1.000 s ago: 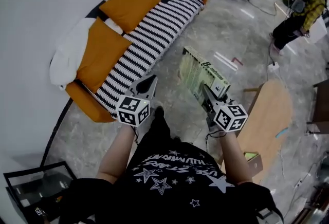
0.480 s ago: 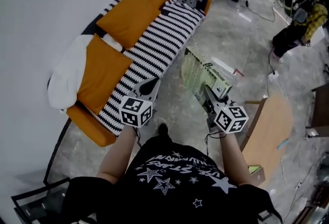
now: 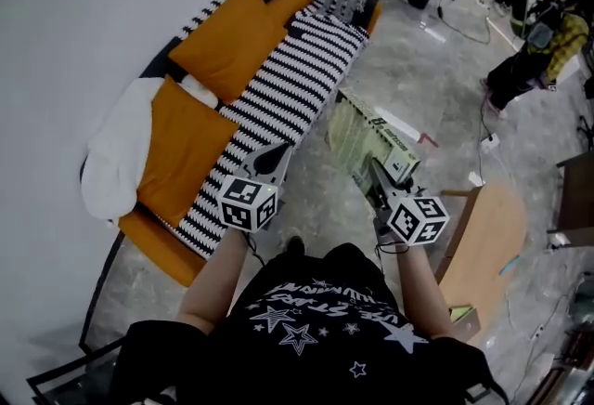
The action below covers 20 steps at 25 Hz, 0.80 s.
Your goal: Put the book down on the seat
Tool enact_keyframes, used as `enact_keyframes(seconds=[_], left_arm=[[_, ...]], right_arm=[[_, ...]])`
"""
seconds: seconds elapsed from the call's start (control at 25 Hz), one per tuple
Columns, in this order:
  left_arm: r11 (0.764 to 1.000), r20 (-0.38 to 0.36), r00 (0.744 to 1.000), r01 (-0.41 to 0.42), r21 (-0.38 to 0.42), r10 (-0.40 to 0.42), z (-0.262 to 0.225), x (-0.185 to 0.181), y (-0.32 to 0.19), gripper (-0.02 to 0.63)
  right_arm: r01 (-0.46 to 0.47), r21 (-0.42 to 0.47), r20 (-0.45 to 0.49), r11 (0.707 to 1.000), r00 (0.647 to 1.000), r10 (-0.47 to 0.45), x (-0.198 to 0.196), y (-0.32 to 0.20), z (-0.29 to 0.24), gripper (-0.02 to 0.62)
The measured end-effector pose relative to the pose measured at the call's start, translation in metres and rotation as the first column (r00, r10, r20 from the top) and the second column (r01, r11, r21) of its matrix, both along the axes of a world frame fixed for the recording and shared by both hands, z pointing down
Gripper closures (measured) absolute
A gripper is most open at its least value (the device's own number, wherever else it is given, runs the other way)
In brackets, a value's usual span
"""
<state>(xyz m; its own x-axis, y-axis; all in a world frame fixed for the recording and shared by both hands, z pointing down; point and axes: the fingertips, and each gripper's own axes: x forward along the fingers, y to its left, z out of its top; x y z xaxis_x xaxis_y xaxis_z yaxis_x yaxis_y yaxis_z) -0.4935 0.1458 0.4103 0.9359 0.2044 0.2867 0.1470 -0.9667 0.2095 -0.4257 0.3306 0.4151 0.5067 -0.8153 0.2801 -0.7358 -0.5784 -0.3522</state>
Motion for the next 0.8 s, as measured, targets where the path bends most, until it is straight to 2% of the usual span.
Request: enact_keyframes(seconds=[0.24, 0.4, 0.6, 0.8], left_arm=[[1.0, 0.014, 1.0, 0.001, -0.014, 0.0, 0.007, 0.014, -0.003, 0.597], [1.0, 0.04, 0.999, 0.011, -0.004, -0.011, 0.017, 0.031, 0.001, 0.597], [0.998, 0.049, 0.997, 0.062, 0.006, -0.062, 0.018, 0.069, -0.004, 0.597], [0.995, 0.065, 0.993, 0.098, 0.013, -0.099, 0.02, 0.123, -0.006, 0.597]], right_arm=[[0.012, -0.016, 0.024, 1.0, 1.0, -0.012, 0.005, -0.004, 0.009, 0.426], [0.033, -0.015, 0.043, 0.999, 0.999, -0.033, 0.023, 0.0, 0.022, 0.426], [0.104, -0.01, 0.045, 0.995, 0.994, -0.103, 0.07, -0.012, 0.028, 0.426], [0.153, 0.001, 0.041, 0.988, 0.987, -0.153, 0.129, -0.022, 0.023, 0.426]])
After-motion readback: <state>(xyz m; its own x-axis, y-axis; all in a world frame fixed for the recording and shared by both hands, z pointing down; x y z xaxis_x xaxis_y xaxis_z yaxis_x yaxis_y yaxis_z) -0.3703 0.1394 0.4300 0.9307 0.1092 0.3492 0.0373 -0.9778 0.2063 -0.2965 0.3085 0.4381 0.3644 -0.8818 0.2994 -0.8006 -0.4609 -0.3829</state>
